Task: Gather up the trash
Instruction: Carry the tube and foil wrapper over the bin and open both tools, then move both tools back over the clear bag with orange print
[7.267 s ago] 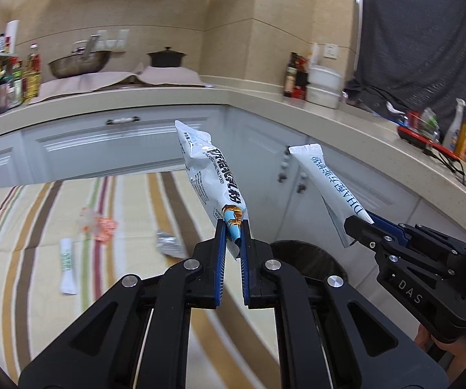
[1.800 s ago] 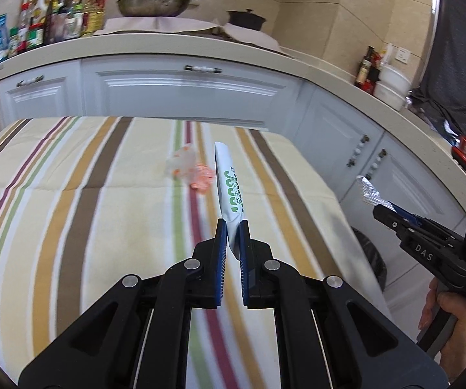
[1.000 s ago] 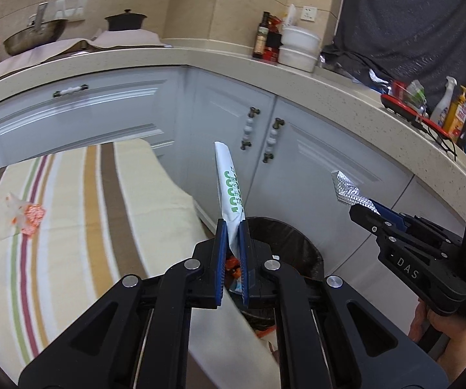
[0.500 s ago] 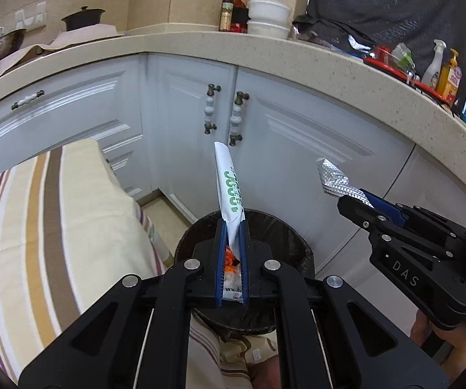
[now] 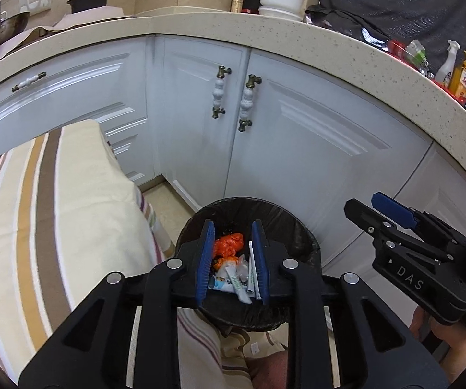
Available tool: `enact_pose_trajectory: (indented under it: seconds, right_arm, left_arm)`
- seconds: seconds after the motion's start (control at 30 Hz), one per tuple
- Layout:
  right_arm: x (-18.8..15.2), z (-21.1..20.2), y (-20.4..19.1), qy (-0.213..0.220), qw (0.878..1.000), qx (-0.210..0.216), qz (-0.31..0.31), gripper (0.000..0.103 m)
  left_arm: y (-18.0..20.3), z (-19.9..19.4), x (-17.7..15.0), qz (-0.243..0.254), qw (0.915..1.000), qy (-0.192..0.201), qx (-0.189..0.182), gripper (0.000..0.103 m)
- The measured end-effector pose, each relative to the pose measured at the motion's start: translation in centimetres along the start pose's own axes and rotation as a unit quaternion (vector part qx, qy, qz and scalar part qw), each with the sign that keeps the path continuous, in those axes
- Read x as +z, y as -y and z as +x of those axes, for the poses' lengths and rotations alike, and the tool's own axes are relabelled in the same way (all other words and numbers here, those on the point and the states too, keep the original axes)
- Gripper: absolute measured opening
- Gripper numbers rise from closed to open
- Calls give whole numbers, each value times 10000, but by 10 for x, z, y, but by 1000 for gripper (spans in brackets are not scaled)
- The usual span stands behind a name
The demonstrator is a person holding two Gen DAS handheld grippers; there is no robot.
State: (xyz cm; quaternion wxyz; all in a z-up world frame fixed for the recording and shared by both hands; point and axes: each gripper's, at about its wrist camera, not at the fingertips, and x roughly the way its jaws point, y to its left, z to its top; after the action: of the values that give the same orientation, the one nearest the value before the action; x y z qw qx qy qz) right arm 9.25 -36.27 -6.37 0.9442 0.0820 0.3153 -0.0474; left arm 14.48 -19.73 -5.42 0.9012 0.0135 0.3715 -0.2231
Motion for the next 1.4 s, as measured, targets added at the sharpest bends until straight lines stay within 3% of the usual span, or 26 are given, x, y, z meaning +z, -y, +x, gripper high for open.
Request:
enact_pose_trajectory:
  seconds: [0.37, 0.67, 1.07, 1.4]
  right_arm:
    - [7, -10, -35, 148, 9993, 282, -194, 52]
    - [16, -12, -100, 192, 9948, 797, -609, 55]
    - [16, -7, -213, 79, 9776, 1589, -1381, 56]
    - [8, 4, -304, -154, 9577, 2148, -1907, 56]
  left_arm:
    - [-41, -42, -8, -366, 9988, 145, 293, 23]
    - [-104, -88, -21, -837, 9924, 354, 829, 24]
    - [-208, -148, -59, -1665, 9699, 520, 1700, 25]
    - [-281, -184, -90, -2178, 9499, 547, 2175, 25]
